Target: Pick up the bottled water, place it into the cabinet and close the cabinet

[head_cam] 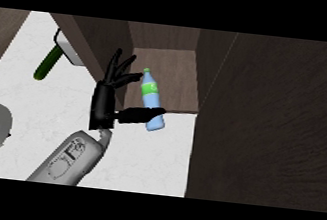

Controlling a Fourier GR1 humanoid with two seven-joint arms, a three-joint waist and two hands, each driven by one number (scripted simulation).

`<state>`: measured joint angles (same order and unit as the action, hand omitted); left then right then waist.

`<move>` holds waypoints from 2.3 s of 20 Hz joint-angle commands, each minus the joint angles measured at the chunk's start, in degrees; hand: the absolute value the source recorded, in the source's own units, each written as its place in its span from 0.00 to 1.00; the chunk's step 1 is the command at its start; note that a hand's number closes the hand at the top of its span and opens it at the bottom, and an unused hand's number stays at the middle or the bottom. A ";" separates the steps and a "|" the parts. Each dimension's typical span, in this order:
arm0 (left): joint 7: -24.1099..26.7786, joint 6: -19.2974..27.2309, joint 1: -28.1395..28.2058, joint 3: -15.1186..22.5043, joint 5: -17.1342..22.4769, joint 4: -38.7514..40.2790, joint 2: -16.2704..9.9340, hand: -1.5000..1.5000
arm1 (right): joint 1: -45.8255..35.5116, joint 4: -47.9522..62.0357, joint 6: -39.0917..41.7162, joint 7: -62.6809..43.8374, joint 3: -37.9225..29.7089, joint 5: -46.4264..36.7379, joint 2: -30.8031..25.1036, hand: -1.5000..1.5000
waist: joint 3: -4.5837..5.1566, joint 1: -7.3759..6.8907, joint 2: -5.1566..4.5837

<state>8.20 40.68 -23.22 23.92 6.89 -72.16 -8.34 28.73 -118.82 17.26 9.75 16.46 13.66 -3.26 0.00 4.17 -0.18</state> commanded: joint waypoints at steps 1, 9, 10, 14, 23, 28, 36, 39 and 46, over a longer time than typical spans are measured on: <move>5.72 -9.05 -11.92 -9.45 6.32 7.82 -0.69 0.00 | -0.26 -1.15 -0.55 -0.70 -0.66 0.65 -0.02 0.00 | 0.20 -0.58 -0.81; 16.20 -17.97 -11.23 -12.32 11.92 13.04 2.63 0.00 | 4.82 -4.61 -2.52 -0.89 2.04 -1.47 0.49 0.00 | 0.07 -2.45 -0.08; 17.40 -20.63 -9.64 -13.43 13.28 11.65 0.59 0.00 | -0.11 -1.85 -2.91 -2.06 -1.00 0.91 0.88 0.00 | 0.06 -3.14 -0.15; 15.61 -22.29 -5.02 -11.50 13.32 4.81 0.21 0.00 | 2.98 -4.02 -4.02 -1.73 1.53 -2.04 0.83 0.00 | 0.02 -3.80 0.21; 10.71 -24.53 6.84 -8.70 14.43 -11.55 0.59 0.00 | 6.96 -2.89 -1.08 2.32 -0.31 0.06 -1.84 0.00 | -0.01 -4.18 0.35; 5.02 -21.23 10.90 -5.10 11.45 -23.09 1.80 0.00 | 3.53 -2.88 -1.93 -0.77 -1.37 1.77 -2.14 0.00 | -0.02 -4.27 0.30; 3.75 -21.81 23.89 3.23 9.64 -36.38 3.14 0.00 | 4.74 -8.64 -5.79 -3.78 5.22 -5.54 -0.98 0.00 | 0.02 -4.22 0.34; 4.50 -24.93 31.00 3.68 11.40 -42.60 -1.04 0.00 | 4.80 -8.62 -2.07 -3.31 4.92 -7.12 -4.87 0.00 | 0.03 -4.55 0.41; 8.23 -24.47 43.43 4.94 10.26 -52.84 -4.61 0.00 | 5.67 -10.00 6.85 -3.88 7.24 -7.84 -13.27 1.00 | 0.02 -5.12 0.56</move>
<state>14.14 16.30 13.22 27.76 18.04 -120.02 -11.03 34.21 -127.24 19.89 6.43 21.87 6.80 -12.57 0.01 -0.65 0.19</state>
